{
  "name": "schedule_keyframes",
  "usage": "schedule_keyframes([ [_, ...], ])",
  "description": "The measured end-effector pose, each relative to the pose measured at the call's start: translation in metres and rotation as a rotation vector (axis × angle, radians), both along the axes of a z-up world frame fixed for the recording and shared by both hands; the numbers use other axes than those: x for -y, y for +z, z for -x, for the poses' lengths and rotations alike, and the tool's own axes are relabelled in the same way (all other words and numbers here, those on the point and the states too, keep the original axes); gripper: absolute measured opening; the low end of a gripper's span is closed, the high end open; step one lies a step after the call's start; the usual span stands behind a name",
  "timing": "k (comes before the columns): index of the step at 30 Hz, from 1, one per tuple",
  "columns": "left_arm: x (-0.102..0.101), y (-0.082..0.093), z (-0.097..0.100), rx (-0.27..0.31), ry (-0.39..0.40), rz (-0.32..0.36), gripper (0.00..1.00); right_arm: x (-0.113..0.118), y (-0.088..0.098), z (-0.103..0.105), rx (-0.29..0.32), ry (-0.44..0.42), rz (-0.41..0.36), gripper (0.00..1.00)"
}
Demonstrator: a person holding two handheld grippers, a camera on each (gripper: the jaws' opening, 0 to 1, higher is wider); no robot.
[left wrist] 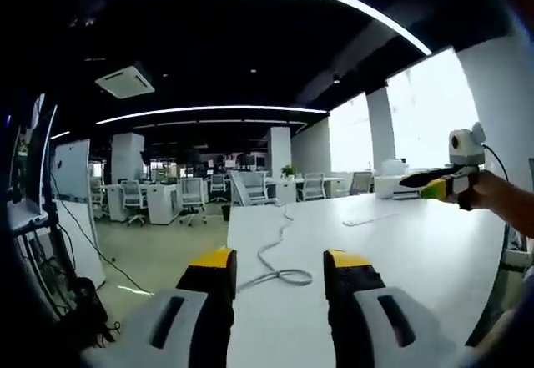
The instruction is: Pick up the power strip scattered on the table, fix it on the side mounting bracket of the table, and press the switch
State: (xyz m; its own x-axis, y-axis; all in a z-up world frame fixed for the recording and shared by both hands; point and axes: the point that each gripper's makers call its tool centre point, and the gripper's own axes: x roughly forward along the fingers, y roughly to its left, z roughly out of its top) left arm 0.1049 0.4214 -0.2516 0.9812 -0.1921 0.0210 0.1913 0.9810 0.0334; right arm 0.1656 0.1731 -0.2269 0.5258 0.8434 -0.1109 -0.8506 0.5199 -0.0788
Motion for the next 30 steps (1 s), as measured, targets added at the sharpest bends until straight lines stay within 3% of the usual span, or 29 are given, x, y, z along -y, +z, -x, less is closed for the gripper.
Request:
schedule_keyframes([
  [7,0.019,0.003,-0.009,0.04,-0.023,0.006,0.47,0.049,0.001,0.0,-0.006,-0.093,-0.063,0.5],
  [15,0.035,0.017,-0.007,0.106,-0.023,0.0,0.45,0.098,-0.004,0.007,0.009,-0.182,-0.065,0.5],
  [30,0.051,0.012,0.002,0.12,-0.028,-0.016,0.44,0.172,-0.015,0.021,0.027,-0.325,-0.09,0.5],
])
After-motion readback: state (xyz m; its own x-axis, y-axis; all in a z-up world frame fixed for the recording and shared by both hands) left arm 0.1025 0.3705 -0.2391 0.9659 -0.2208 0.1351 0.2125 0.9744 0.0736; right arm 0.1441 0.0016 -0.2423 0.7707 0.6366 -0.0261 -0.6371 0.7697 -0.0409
